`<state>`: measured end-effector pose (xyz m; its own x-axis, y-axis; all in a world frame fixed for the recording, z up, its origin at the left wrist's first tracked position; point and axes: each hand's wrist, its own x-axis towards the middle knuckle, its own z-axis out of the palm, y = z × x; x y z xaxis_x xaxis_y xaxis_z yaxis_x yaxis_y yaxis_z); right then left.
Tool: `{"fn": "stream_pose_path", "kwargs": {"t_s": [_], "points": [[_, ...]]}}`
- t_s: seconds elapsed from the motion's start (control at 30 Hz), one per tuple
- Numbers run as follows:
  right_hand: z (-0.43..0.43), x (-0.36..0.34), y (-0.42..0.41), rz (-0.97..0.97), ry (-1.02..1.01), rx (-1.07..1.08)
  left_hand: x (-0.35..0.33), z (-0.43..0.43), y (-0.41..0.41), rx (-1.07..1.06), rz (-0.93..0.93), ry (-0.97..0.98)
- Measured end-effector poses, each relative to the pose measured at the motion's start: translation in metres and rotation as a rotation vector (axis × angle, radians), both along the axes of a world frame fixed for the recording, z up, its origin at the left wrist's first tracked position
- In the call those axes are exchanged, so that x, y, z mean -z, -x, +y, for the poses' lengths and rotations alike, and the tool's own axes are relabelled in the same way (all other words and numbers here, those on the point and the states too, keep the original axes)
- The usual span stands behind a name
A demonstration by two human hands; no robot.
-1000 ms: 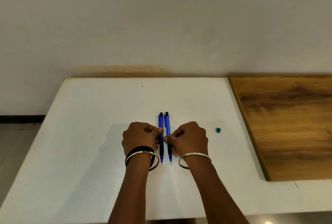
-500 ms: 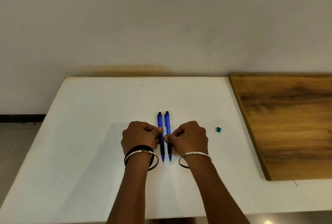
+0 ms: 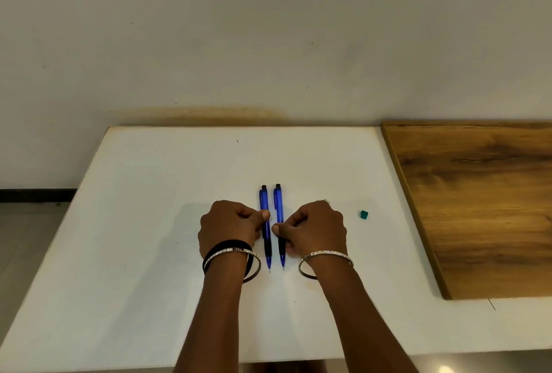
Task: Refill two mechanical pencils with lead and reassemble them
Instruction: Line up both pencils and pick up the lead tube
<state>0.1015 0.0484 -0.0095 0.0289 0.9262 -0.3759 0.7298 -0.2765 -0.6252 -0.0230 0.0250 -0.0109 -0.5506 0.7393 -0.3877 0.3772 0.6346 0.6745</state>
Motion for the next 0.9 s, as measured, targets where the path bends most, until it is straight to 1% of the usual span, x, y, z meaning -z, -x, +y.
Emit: {"fn": "stream_pose_path", "kwargs": {"t_s": [0.17,0.3,0.43,0.53,0.6,0.67,0.8,0.9], "points": [[0.0,0.0,0.0,0.008,0.014,0.001,0.001,0.0,0.0,0.008,0.04,-0.002],[0.0,-0.003,-0.002,0.034,-0.03,0.022,-0.001,0.002,-0.001,-0.032,0.11,0.001],[0.006,-0.012,-0.017,0.18,-0.057,0.173,-0.006,0.004,-0.007,-0.067,0.167,-0.1],[0.015,-0.017,-0.04,0.237,-0.15,0.344,-0.011,0.006,-0.017,-0.003,0.152,-0.233],[0.021,-0.018,-0.058,0.175,-0.24,0.404,-0.012,0.007,-0.028,0.071,0.138,-0.277],[0.023,-0.017,-0.074,0.087,-0.307,0.422,-0.01,0.008,-0.04,0.146,0.146,-0.269],[0.022,-0.01,-0.09,-0.025,-0.26,0.339,-0.003,0.01,-0.057,0.277,0.187,-0.226],[0.021,-0.007,-0.093,-0.102,-0.234,0.274,0.001,0.011,-0.063,0.334,0.301,-0.181]]}}
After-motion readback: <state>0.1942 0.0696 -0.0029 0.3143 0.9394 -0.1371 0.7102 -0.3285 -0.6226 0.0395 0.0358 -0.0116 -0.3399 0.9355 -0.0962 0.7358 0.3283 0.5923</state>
